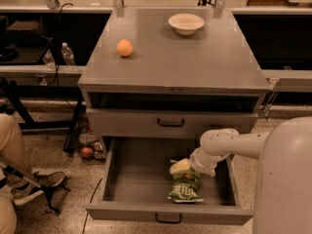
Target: Pick green jalapeno chip bag from middle drawer and place on counter
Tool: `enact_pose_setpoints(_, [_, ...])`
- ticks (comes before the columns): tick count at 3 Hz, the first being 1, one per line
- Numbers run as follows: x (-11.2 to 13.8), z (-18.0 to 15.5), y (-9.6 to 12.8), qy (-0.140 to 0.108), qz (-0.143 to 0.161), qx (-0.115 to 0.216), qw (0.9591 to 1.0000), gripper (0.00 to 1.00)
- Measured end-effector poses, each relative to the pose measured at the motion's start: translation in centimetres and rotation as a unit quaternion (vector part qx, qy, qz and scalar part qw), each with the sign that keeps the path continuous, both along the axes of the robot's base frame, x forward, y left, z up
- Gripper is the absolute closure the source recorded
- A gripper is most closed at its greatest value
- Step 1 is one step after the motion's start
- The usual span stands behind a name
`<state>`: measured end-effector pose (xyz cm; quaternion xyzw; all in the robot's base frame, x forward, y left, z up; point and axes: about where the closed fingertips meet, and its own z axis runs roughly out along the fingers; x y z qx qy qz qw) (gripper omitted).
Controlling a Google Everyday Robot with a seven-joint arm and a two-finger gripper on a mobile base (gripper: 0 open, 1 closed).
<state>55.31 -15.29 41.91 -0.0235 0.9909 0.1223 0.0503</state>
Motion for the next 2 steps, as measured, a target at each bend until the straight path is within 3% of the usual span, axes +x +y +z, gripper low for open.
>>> enact_pose_setpoints(2, [-0.2,-3.9,1.6,0.025,-0.005,-0.004,0.9997,0.04])
